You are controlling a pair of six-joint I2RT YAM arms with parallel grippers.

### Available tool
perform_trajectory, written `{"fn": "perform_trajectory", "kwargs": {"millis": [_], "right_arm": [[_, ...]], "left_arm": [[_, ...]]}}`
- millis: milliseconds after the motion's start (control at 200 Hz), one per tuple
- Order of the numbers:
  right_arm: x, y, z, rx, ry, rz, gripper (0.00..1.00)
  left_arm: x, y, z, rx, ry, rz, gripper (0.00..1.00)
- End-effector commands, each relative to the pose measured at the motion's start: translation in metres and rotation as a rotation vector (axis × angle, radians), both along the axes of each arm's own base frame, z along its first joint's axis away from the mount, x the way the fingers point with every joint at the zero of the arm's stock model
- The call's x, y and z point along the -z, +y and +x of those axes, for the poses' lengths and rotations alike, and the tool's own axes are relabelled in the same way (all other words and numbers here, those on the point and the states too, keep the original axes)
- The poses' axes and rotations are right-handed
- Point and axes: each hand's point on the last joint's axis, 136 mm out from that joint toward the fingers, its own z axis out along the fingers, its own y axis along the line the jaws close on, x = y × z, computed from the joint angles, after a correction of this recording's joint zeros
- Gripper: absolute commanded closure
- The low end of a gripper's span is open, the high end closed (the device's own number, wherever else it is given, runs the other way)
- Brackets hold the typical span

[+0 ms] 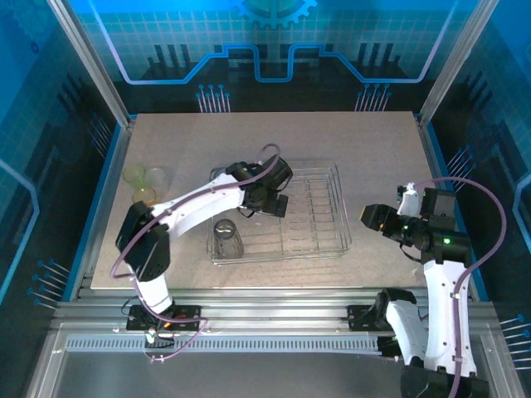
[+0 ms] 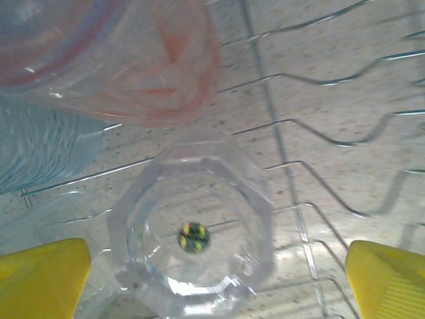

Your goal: Load the cups into the dish rack

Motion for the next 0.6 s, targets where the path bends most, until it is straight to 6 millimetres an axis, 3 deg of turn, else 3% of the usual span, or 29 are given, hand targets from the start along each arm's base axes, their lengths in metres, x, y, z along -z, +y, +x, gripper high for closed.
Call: {"fn": "perform_trajectory", "kwargs": {"millis": [0, 70, 255, 515, 595], "right_arm": [[0.008, -0.02, -0.017, 0.096, 0.111, -0.07, 0.36], [0.013, -0.039, -0.022, 0.183, 0.156, -0.137, 0.35], [0.013, -0.113, -0.049, 0.52, 0.215, -0.424, 0.37], [0.016, -0.136, -0.075, 0.772, 0.299, -0.424, 0.44], [0.026, -0.14, -0.084, 0.869, 0.343, -0.395, 0.45]], "left_arm": [[-0.026, -0.027, -0.012, 0.127, -0.063, -0.117, 0.01], [-0.035, -0.038, -0.017, 0.182, -0.08, -0.152, 0.01], [-0.042, -0.049, -0.026, 0.274, -0.1, -0.185, 0.01], [-0.058, -0.06, -0.038, 0.367, -0.085, -0.248, 0.01], [-0.062, -0.066, -0.044, 0.389, -0.063, -0.29, 0.01]]}}
